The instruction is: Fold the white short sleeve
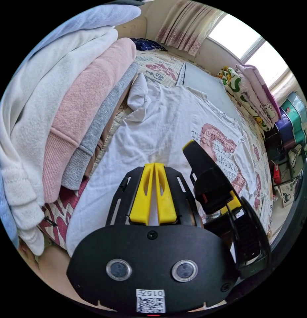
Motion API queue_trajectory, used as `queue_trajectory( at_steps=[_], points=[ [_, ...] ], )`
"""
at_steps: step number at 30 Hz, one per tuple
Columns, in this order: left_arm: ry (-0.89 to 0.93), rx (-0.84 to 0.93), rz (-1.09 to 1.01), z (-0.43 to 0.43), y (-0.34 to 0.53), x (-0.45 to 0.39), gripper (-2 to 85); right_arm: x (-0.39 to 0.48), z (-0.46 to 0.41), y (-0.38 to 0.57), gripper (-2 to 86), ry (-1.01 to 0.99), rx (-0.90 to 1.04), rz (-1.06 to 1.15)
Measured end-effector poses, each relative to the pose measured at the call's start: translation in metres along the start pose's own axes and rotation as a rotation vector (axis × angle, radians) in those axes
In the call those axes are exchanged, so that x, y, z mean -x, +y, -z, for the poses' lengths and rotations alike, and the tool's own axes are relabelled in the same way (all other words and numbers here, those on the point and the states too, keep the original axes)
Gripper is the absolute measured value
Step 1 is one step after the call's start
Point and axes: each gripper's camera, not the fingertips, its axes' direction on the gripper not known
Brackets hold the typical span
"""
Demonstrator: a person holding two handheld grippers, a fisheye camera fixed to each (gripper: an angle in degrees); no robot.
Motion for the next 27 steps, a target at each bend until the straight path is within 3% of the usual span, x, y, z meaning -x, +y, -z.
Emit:
queue_trajectory(
  at_steps=[27],
  points=[
    [0.01, 0.0, 0.007, -0.0044, 0.0009, 0.0026, -0.8, 0.0025, -0.0065, 0.0038, 16.1, 0.009, 0.002, 0.007]
  ],
)
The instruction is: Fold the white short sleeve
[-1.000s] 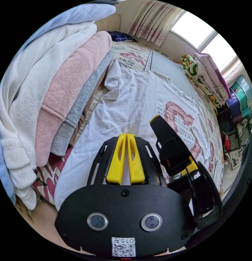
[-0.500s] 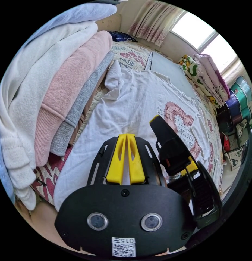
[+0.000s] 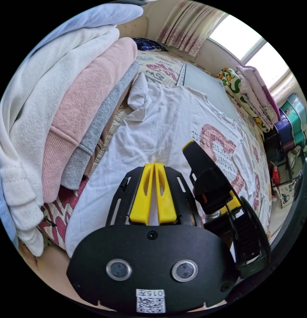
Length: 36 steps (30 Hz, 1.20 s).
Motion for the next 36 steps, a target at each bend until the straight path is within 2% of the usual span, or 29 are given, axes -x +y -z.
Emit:
queue_trajectory(
  at_steps=[36],
  points=[
    [0.008, 0.002, 0.001, -0.009, 0.001, 0.002, -0.9, -0.027, -0.005, 0.01, 16.1, 0.006, 0.0, 0.001]
  ],
)
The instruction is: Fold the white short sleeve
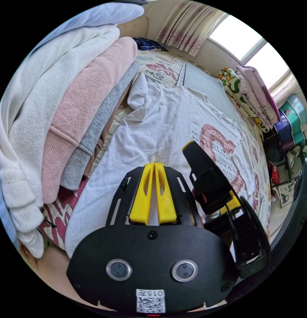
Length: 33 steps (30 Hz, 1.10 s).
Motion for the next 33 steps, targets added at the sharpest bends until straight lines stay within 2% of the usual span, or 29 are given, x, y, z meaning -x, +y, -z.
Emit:
queue_trajectory(
  at_steps=[33],
  points=[
    [0.027, 0.003, 0.02, -0.011, -0.001, 0.012, -0.8, -0.022, -0.029, 0.017, 16.1, 0.037, 0.011, 0.029]
  ],
)
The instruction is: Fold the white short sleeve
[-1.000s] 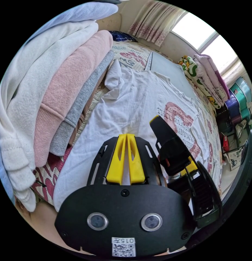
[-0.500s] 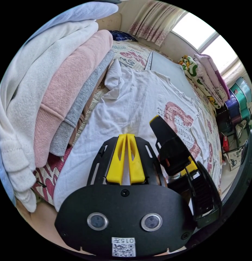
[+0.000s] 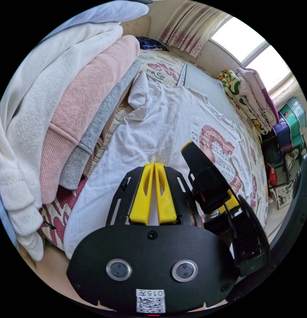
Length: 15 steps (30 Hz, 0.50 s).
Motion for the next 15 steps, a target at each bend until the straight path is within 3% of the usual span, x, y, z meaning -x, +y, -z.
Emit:
queue_trajectory(
  at_steps=[15],
  points=[
    [-0.001, 0.005, 0.004, -0.004, -0.003, 0.005, -0.9, -0.003, -0.02, 0.005, 16.1, 0.012, 0.006, 0.004]
  ],
)
